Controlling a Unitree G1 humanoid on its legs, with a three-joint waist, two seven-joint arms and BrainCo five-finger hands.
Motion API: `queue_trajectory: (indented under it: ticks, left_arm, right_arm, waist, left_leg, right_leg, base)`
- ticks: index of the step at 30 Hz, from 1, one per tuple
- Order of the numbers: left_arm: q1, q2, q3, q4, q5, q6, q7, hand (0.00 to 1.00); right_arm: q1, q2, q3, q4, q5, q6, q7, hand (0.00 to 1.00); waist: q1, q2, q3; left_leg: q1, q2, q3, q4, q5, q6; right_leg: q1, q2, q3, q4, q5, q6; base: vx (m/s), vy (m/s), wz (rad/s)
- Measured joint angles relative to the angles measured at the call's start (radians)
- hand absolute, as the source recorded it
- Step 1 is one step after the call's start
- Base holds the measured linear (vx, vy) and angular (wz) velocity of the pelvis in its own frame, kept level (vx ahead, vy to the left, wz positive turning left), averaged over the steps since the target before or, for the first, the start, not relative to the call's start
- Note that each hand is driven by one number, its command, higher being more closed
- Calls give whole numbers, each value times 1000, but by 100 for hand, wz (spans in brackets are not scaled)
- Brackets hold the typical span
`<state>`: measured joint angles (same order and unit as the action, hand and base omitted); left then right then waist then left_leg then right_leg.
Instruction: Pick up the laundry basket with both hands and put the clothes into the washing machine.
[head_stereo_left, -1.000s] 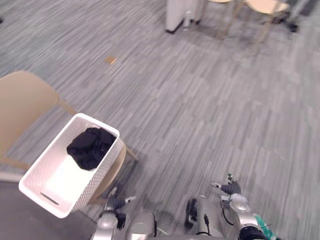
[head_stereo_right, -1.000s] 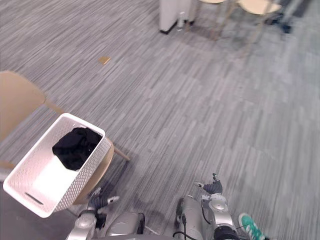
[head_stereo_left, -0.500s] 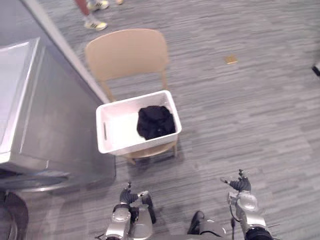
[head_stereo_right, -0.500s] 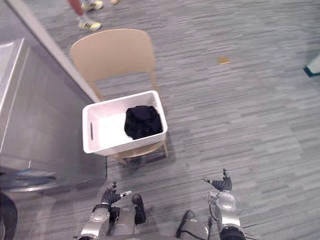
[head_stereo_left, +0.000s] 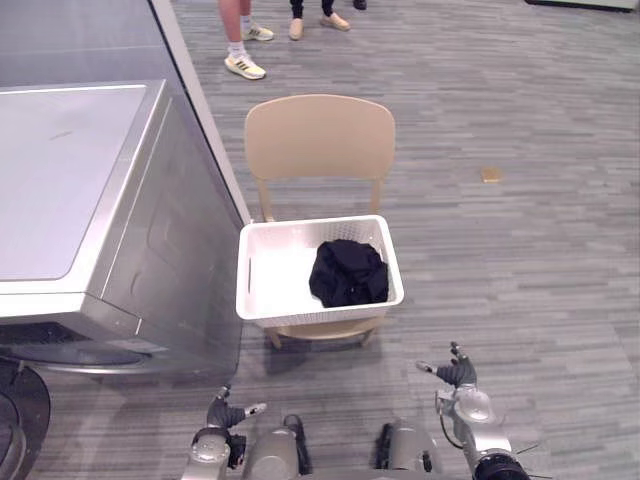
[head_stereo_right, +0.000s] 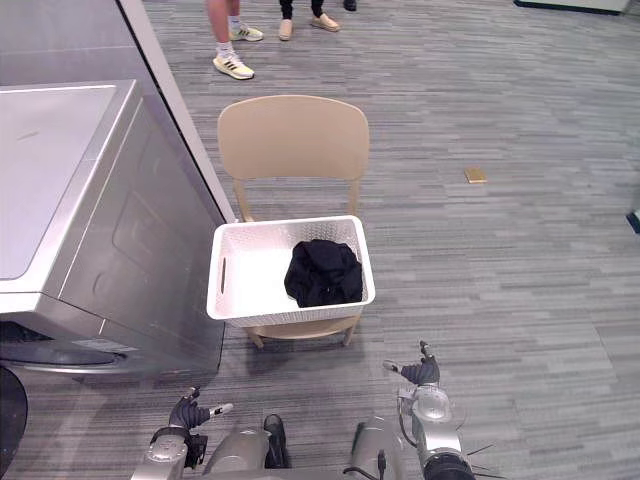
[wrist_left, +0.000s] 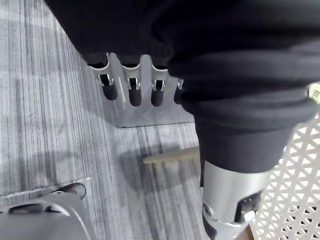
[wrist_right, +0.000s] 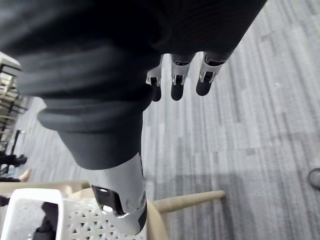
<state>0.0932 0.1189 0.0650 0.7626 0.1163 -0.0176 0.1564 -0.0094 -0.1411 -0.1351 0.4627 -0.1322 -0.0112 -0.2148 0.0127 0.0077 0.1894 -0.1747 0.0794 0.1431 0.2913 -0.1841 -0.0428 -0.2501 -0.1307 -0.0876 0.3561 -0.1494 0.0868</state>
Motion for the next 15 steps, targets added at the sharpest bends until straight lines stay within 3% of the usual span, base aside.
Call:
queue_trajectory:
  ticks: [3,6,12,15]
  left_arm:
    - [7,2,49,-8,-7,-3,1,0]
    - [18,4,57,-8,-6,-10,0,0]
    - [15,11,50,-7,-5,-18,-2,0]
    - [0,29,35,-6,-5,-32,-2,0]
  right_arm:
    - [17,-44,38,-226,-78,-9,3,0]
    - [2,-108,94,-343,-144,-46,23,0]
    - [-126,-240,313,-318,-204,-69,88,0]
    - [-248,-306,415,-229,-202,-86,112,0]
  waist:
    - [3,-2,-1]
    - [4,-6,-6]
    - [17,-5,-7]
    - [47,-4,-6]
  left_leg:
    - [13,9,-28,-52,25,-15]
    - [39,9,-44,-114,59,-19]
    - [-1,2,-73,-141,108,-22]
    - [-55,-2,-117,-140,127,-20]
  right_leg:
    - [33,20,-36,-60,22,-14]
    - [72,23,-58,-125,49,-12]
    - [79,21,-101,-200,108,-17]
    - [51,22,-134,-209,119,-23]
  base:
    - [114,-68,24]
    - [78,-15,19]
    - [3,18,20]
    - [-84,-4,38]
